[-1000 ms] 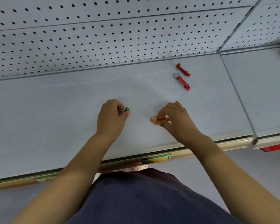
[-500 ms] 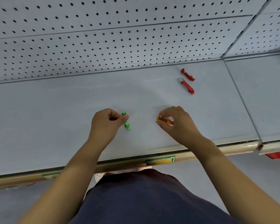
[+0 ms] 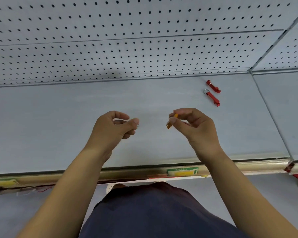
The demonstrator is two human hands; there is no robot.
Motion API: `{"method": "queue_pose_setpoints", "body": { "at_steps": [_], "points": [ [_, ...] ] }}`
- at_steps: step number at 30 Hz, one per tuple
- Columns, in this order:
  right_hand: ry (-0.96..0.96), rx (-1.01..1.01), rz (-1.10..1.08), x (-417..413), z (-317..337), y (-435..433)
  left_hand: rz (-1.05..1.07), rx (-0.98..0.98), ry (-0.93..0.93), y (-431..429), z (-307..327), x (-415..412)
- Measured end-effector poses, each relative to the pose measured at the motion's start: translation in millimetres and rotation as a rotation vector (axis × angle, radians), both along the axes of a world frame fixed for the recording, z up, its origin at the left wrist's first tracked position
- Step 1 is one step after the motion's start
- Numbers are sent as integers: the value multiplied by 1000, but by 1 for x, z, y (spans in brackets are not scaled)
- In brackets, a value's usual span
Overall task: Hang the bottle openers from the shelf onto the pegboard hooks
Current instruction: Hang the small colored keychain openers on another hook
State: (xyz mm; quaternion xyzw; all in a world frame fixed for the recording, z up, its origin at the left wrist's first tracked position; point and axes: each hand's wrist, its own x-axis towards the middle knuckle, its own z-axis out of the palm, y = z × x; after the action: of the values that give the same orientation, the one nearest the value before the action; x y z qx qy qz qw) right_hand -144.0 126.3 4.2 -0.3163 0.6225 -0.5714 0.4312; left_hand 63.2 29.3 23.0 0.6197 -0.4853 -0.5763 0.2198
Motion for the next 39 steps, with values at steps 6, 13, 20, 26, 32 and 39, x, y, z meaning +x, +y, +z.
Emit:
{"method": "queue_pose_setpoints", "body": {
  "at_steps": [6,13,20,26,32,39],
  "points": [
    [-122,-131,-28,40,32,-16,64,-22,207,3,31,35],
    [-188,-256,-33,101,64,-39,18,-146,356,-2,71,97],
    [-180,-330,-16,173,101,-62,41,-351,413,-18,104,160],
    [-167,-405,-11,233,127,-78,-19,-467,390,-34,128,211],
    [-94,-458,5,284,154,-90,-45,-728,258,-48,144,251],
    [23,-634,-51,337,180,-100,-42,-923,277,-56,160,294]
  ]
}}
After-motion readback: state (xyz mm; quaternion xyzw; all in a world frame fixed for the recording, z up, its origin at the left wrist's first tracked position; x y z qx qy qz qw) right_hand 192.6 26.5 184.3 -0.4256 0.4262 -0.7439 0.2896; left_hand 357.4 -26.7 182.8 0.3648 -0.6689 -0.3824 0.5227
